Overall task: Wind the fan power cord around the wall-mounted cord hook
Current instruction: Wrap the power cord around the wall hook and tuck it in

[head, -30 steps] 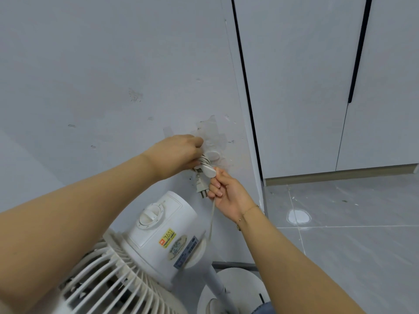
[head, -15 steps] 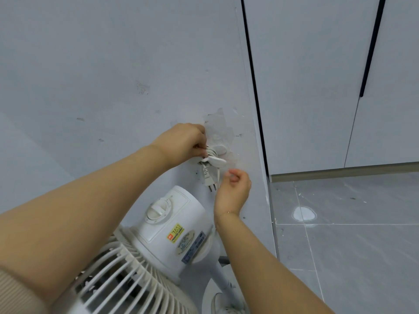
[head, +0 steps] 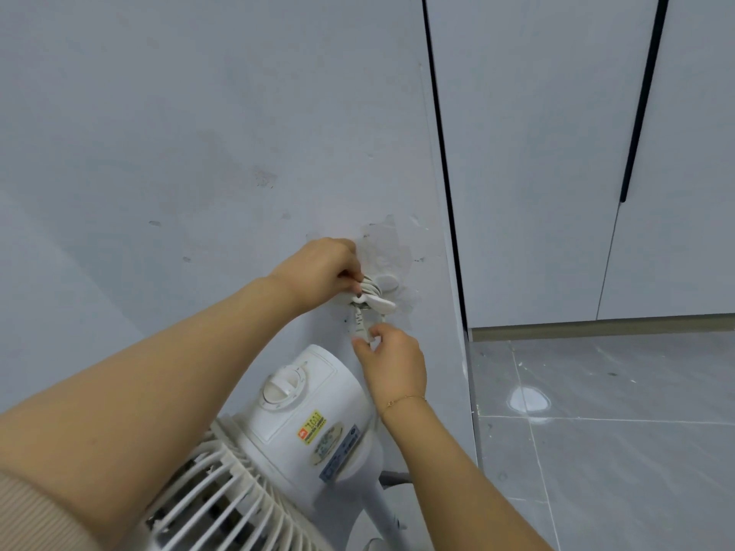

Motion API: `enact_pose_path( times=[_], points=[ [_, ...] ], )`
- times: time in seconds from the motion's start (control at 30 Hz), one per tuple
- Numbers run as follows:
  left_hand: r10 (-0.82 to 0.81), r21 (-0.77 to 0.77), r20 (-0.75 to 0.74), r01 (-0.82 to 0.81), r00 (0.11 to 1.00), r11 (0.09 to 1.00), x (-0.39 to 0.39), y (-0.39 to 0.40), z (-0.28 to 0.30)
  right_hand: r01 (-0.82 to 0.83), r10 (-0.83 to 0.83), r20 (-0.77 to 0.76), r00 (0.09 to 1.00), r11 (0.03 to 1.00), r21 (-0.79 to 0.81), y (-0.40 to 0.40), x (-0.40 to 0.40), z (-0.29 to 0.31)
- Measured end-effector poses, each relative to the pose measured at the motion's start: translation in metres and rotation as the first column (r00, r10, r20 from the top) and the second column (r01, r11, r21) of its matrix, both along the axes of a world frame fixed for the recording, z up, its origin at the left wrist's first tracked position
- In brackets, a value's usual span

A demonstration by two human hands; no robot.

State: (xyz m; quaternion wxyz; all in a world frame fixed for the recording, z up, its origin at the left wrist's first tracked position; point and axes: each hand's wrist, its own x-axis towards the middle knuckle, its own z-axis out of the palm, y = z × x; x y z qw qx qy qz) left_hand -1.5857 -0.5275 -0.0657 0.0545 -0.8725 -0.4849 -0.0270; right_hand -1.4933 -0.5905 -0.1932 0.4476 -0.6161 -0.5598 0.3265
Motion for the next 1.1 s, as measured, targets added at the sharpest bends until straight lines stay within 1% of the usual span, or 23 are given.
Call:
enact_pose_path(
  times=[0.07,0.1,0.13,0.17,0.2,0.23,0.27,0.33,0.43,0.5,0.53,0.6,0.67,0.7,0.73,0.8,0.83,0.87,0.93,1.0,1.1],
  points=[
    [-0.006,-0.003,0.025,0.006,1.0,1.0,-0.003,0.001,-0.001,-0.026,0.027,0.013,1.0,0.999,-0.03,0.006,0.003,0.004],
    [-0.013,-0.004,0.035,0.013,0.999,1.0,-0.004,0.0,-0.002,-0.041,0.039,-0.042,0.998,0.998,-0.051,0.008,0.004,0.006],
    [-0.02,0.0,0.049,0.02,0.999,1.0,-0.005,0.0,-0.002,-0.061,0.049,-0.153,0.987,0.995,-0.073,0.009,0.006,0.009],
    [-0.028,0.006,0.068,0.027,0.997,1.0,-0.007,0.0,-0.002,-0.085,0.052,-0.288,0.956,0.991,-0.102,0.011,0.008,0.012],
    [-0.035,0.008,0.085,0.034,0.996,0.999,-0.008,0.001,-0.003,-0.123,0.06,-0.415,0.908,0.984,-0.126,0.011,0.011,0.014],
    [-0.041,0.011,0.1,0.04,0.994,0.999,-0.01,0.002,-0.004,-0.156,0.07,-0.502,0.862,0.979,-0.131,0.009,0.014,0.018],
    [-0.046,0.013,0.11,0.044,0.993,0.999,-0.011,0.003,-0.004,-0.171,0.083,-0.542,0.836,0.979,-0.114,0.008,0.017,0.021],
    [-0.045,0.012,0.124,0.044,0.991,0.999,-0.012,0.003,-0.004,-0.171,0.111,-0.557,0.823,0.984,-0.057,0.007,0.02,0.026],
    [-0.055,0.011,0.134,0.054,0.989,0.998,-0.013,0.003,-0.006,-0.136,0.124,-0.496,0.86,0.991,0.012,0.007,0.021,0.028],
    [-0.065,0.004,0.138,0.065,0.988,0.998,-0.014,0.003,-0.006,-0.118,0.121,-0.422,0.899,0.992,0.032,0.008,0.022,0.026],
    [-0.07,0.001,0.137,0.07,0.988,0.998,-0.016,0.002,-0.007,-0.107,0.121,-0.362,0.924,0.993,0.057,0.009,0.022,0.025],
    [-0.082,-0.001,0.129,0.082,0.988,0.997,-0.019,0.003,-0.008,-0.1,0.123,-0.156,0.98,0.984,0.145,0.012,0.023,0.026],
    [-0.09,-0.01,0.134,0.092,0.987,0.996,-0.022,0.002,-0.01,-0.152,0.139,0.076,0.987,0.968,0.199,0.014,0.025,0.029],
    [-0.092,-0.015,0.14,0.095,0.986,0.995,-0.023,0.001,-0.01,-0.172,0.142,0.15,0.978,0.963,0.209,0.014,0.026,0.031],
    [-0.095,-0.017,0.143,0.098,0.985,0.995,-0.024,-0.001,-0.011,-0.182,0.143,0.181,0.973,0.959,0.22,0.014,0.027,0.032],
    [-0.098,-0.013,0.135,0.101,0.986,0.995,-0.026,-0.002,-0.013,-0.174,0.132,0.188,0.973,0.958,0.228,0.013,0.027,0.033],
    [-0.098,-0.01,0.128,0.1,0.987,0.995,-0.027,-0.003,-0.014,-0.161,0.126,0.163,0.979,0.961,0.227,0.013,0.026,0.032],
    [-0.094,-0.011,0.122,0.096,0.988,0.995,-0.028,-0.003,-0.015,-0.143,0.125,0.095,0.988,0.965,0.22,0.012,0.025,0.031],
    [-0.086,-0.025,0.106,0.089,0.991,0.996,-0.03,-0.002,-0.015,-0.101,0.122,-0.124,0.985,0.981,0.163,0.011,0.021,0.029],
    [-0.088,-0.033,0.088,0.091,0.992,0.995,-0.03,-0.002,-0.016,-0.099,0.125,-0.321,0.939,0.991,0.095,0.009,0.019,0.032],
    [-0.121,0.012,0.046,0.12,0.992,0.993,-0.031,-0.002,-0.018,-0.123,0.116,-0.524,0.844,0.992,0.022,0.008,0.019,0.039]
  ],
)
